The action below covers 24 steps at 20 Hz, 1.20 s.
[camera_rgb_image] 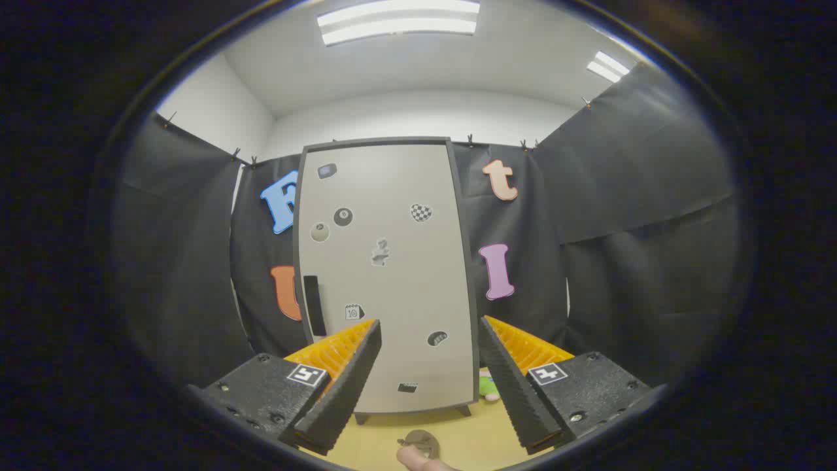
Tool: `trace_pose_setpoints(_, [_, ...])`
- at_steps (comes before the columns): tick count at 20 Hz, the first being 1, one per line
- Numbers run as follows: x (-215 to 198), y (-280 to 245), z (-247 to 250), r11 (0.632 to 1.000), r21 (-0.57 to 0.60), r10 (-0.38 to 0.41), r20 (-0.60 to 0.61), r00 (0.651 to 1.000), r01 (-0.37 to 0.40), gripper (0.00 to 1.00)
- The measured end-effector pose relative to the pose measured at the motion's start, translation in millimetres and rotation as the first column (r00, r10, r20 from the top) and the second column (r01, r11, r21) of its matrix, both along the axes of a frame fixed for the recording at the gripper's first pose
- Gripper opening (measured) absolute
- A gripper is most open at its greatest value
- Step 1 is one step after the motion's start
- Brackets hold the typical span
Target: Open the shoe cabinet door, grab the shoes and put them into the shoe cabinet, then close the shoe cabinet door.
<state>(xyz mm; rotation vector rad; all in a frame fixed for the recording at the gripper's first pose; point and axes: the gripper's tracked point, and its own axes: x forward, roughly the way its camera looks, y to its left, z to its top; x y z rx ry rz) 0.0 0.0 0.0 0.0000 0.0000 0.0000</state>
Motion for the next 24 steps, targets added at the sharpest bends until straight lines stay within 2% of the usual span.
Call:
trace_pose_setpoints(6, [4,3,-1,0.999,-0.038,-0.001,-0.001,1.000,0.001,0.97])
trace_pose_setpoints(11, [4,4,6,0.993,-0.115,0.004,0.029,1.000,0.000,0.97])
trace_pose_setpoints(17, [10,-5,8,0.995,-0.100,-0.011,0.033,0.999,0.014,0.97])
trace_pose_setpoints(21, [19,8,9,0.995,-0.093,0.028,0.021,0.999,-0.026,0.97])
trace_pose_setpoints(24, [32,31,10,0.992,-0.070,0.108,0.015,0.994,-0.107,0.97])
